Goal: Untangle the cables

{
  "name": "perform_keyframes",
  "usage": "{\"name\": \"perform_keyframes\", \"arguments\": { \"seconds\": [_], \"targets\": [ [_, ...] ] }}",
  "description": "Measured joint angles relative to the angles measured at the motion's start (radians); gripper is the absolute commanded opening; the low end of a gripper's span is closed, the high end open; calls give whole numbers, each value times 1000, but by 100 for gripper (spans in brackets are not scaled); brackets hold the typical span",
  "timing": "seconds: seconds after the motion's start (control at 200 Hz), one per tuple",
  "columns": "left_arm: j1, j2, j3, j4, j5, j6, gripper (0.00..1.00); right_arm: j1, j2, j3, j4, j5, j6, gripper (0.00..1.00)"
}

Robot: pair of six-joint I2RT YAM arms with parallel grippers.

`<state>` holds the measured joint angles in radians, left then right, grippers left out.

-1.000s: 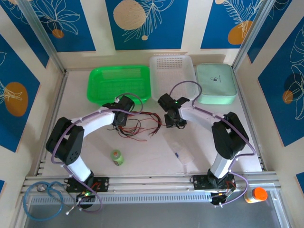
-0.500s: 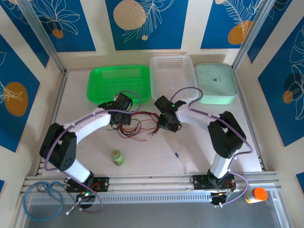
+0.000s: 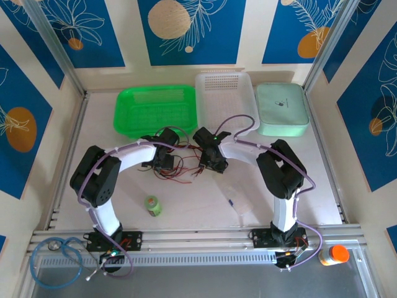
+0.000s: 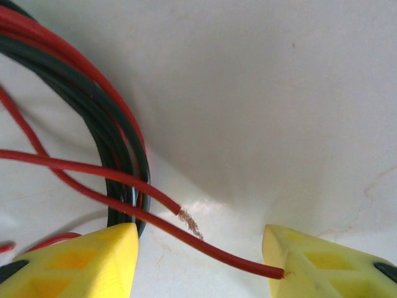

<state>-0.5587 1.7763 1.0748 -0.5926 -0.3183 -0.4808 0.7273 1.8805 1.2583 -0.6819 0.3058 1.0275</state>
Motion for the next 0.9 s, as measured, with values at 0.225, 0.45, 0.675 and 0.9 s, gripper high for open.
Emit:
{"name": "perform_keyframes", "arguments": {
  "seconds": [0.225,0.45,0.675,0.9],
  "targets": [
    [-1,-1,1,0,-7,23,79,32,-76,-3,20,-24,50,56],
    [-1,-1,0,5,-7,45,79,52,17,7,35,-49,84,56],
    [3,-2,0,2,-16,50,76,58,88,85,-23,-44,84,51],
    [53,-31,2,-95,-135,71,76,49,54,32,-27,-3,69,35]
  ]
}}
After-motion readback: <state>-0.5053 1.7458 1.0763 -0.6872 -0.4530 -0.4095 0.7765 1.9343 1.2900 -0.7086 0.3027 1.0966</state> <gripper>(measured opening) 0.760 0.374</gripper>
